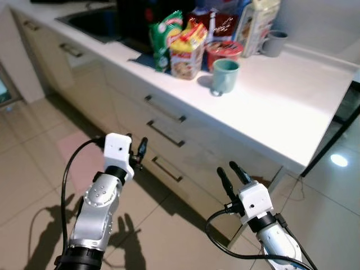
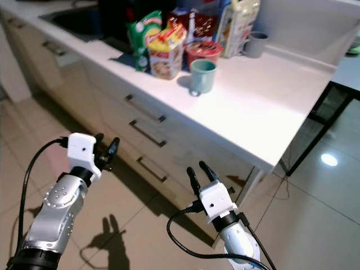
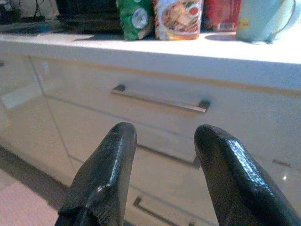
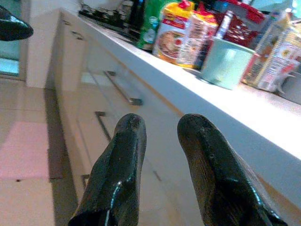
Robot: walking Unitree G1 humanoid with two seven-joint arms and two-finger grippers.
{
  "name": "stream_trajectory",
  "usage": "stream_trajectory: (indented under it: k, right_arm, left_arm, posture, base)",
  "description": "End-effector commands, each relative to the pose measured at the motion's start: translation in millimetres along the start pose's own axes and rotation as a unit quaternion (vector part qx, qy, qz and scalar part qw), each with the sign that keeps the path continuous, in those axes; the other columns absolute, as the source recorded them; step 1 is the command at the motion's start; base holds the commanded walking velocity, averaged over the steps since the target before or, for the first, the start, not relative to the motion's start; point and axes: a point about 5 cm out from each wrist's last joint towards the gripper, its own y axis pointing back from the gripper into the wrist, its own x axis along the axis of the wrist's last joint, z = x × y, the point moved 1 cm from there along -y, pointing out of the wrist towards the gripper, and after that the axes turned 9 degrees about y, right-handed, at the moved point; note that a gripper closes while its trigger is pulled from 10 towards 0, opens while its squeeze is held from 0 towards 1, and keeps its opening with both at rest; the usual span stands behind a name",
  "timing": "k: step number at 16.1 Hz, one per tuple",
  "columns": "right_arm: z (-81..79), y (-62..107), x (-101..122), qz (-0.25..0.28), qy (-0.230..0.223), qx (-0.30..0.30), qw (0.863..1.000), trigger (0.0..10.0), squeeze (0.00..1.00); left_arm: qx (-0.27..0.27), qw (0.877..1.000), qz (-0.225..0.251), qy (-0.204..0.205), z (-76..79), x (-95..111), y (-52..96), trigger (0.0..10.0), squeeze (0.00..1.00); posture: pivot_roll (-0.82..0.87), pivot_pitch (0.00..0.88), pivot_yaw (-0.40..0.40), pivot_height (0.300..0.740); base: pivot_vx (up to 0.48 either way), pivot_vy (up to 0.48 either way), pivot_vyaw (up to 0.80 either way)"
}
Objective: Setting the table
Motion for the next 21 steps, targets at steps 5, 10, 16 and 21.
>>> stream_trajectory:
  k: [5, 10, 16, 21]
  right_arm:
    - [-1.1, 1.4, -3, -0.008, 0.001, 0.006, 1.0, 10.0, 0.0]
    - [-3.7, 1.4, -4, -0.009, 0.001, 0.013, 1.0, 10.0, 0.0]
    - [-5.7, 0.7, -3, -0.008, -0.002, 0.013, 1.0, 10.0, 0.0]
    - [-7.3, 12.7, 4, -0.003, -0.001, 0.011, 1.0, 10.0, 0.0]
  left_arm:
    - [-0.011, 1.0, 0.021, -0.006, 6.4, 11, -6.0, 10.0, 0.0]
    - [0.005, 1.0, 0.023, 0.002, 4.1, 11, -6.7, 10.0, 0.0]
    - [0.0, 1.0, 0.015, -0.01, 2.6, 10, -8.4, 10.0, 0.0]
    - [-0.001, 1.0, 0.018, -0.023, 0.5, 14, -10.7, 10.0, 0.0]
  posture:
    - [0.03, 0.0, 0.005, 0.74]
    - [0.03, 0.0, 0.004, 0.74]
    - [0.03, 0.0, 0.011, 0.74]
    - [0.03, 0.0, 0.008, 0.74]
  base:
    - [0.253, -0.404, 0.0]
    - [0.0, 0.0, 0.0]
    - [0.0, 0.0, 0.0]
    - [0.0, 0.0, 0.0]
